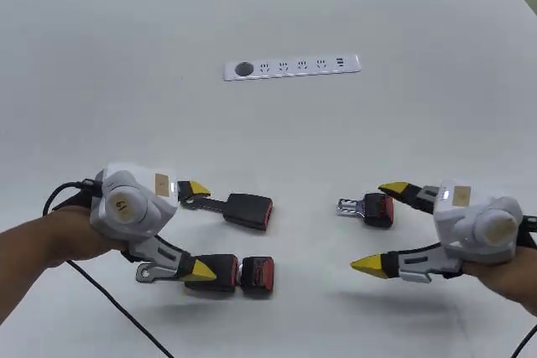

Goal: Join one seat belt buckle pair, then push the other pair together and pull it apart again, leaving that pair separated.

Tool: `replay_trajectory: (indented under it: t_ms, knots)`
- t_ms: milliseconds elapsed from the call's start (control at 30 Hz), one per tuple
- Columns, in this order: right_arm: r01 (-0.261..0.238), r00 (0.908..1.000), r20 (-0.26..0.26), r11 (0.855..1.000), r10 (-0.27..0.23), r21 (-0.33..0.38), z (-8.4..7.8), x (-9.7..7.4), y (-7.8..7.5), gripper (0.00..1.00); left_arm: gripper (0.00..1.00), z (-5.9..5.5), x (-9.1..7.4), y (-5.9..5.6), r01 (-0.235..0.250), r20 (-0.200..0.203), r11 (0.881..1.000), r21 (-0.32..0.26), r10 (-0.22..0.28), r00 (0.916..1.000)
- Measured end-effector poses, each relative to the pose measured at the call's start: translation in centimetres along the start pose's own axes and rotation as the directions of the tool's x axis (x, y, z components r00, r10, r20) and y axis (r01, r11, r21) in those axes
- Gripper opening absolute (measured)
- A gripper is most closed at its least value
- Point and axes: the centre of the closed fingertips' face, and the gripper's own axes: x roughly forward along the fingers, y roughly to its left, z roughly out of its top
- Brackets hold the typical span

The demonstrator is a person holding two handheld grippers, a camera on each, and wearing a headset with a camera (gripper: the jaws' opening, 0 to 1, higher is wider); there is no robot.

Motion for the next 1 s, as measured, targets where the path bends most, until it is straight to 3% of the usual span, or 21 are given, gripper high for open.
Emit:
replay_trajectory:
  t_ms: [167, 300, 467, 567, 700, 800, 900, 967, 1000]
  knots:
    - [-0.017, 0.9995, -0.026, 1.000, 0.017, 0.001, -1.3, 0.0, -2.3, 0.80, 0.76, 0.7, 0.6, 1.9, 0.002, 0.004, 1.000, 0.002, -0.002, 1.0000]
    - [-0.034, 0.9985, -0.042, 0.999, 0.035, 0.012, -1.8, 0.5, -2.9, 0.80, 0.76, 1.0, 1.5, 3.0, 0.004, -0.002, 1.000, 0.021, -0.004, 1.0000]
    - [-0.081, 0.9938, -0.077, 0.997, 0.080, -0.006, -2.5, 1.4, -3.1, 0.76, 0.72, -0.1, 3.0, 3.8, -0.001, -0.057, 0.999, 0.038, 0.003, 0.9984]
    - [-0.121, 0.9881, -0.095, 0.993, 0.121, 0.003, -3.2, 2.0, -2.9, 0.74, 0.67, -1.7, 4.2, 4.0, 0.036, -0.131, 0.990, 0.135, -0.018, 0.9912]
    - [-0.149, 0.9816, -0.124, 0.989, 0.145, -0.022, -3.6, 2.3, -2.8, 0.63, 0.62, -1.3, 5.2, 4.1, 0.048, -0.110, 0.993, 0.108, -0.037, 0.9933]
    - [-0.171, 0.9777, -0.129, 0.985, 0.166, -0.024, -3.6, 2.4, -2.6, 0.62, 0.59, -2.1, 6.3, 4.4, 0.066, -0.116, 0.993, 0.103, -0.054, 0.9917]
    - [-0.179, 0.9770, -0.124, 0.983, 0.174, -0.029, -3.5, 2.4, -2.9, 0.57, 0.54, -2.2, 6.4, 4.2, 0.085, -0.106, 0.993, 0.083, -0.076, 0.9914]
    - [-0.182, 0.9761, -0.124, 0.983, 0.178, -0.020, -3.4, 2.3, -3.1, 0.54, 0.49, -2.1, 6.7, 4.4, 0.074, -0.084, 0.996, 0.057, -0.069, 0.9941]
    - [-0.186, 0.9753, -0.125, 0.982, 0.182, -0.020, -3.5, 2.3, -3.0, 0.52, 0.48, -1.7, 6.9, 4.1, 0.089, -0.049, 0.996, 0.016, -0.088, 0.9950]
